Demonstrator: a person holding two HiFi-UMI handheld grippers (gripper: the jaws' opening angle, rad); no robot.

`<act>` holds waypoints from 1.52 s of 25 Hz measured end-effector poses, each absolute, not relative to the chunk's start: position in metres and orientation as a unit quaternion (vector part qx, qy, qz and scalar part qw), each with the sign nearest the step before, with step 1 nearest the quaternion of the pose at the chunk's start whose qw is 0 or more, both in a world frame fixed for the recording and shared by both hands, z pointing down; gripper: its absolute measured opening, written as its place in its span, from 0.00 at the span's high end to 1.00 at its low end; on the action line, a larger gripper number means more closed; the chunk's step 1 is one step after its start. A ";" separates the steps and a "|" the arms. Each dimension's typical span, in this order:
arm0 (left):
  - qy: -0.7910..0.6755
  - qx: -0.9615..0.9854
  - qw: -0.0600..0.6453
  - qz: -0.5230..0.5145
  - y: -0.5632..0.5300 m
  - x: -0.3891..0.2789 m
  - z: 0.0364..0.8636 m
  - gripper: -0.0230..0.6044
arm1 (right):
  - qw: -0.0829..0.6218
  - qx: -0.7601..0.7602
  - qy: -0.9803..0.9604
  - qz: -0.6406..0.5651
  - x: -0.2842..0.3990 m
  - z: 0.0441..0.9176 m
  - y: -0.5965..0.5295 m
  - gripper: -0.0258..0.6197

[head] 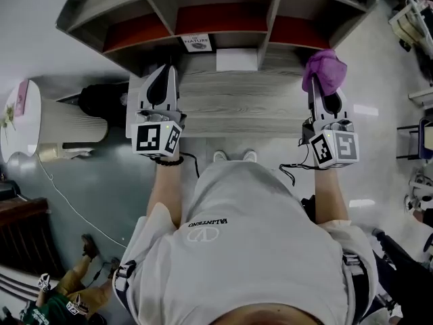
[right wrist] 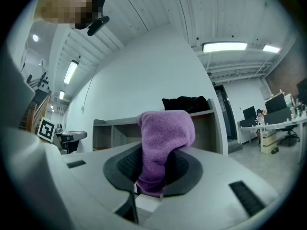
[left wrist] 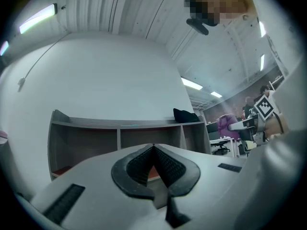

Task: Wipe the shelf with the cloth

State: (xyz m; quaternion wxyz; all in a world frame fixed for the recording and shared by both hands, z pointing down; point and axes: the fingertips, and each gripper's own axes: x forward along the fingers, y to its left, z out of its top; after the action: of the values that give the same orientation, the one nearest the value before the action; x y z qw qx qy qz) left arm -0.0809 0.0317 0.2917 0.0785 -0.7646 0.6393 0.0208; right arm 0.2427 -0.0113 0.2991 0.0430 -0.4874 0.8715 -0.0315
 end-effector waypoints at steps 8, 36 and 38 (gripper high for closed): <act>0.639 -0.762 0.092 0.046 0.038 -0.109 0.276 0.97 | 0.065 -0.514 0.855 -0.024 0.236 0.280 -0.004 0.83; 0.614 -0.783 0.091 0.052 0.033 -0.112 0.279 0.97 | 0.061 -0.533 0.843 -0.037 0.235 0.280 -0.015 0.84; 0.615 -0.782 0.091 0.051 0.033 -0.112 0.280 0.97 | 0.061 -0.532 0.843 -0.039 0.235 0.282 -0.014 0.84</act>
State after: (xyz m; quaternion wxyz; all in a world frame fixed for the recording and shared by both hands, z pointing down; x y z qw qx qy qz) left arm -0.1124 0.0326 0.2798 0.0909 -0.7818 0.6147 0.0515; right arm 0.2348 -0.0143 0.2822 0.0605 -0.5324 0.8434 -0.0386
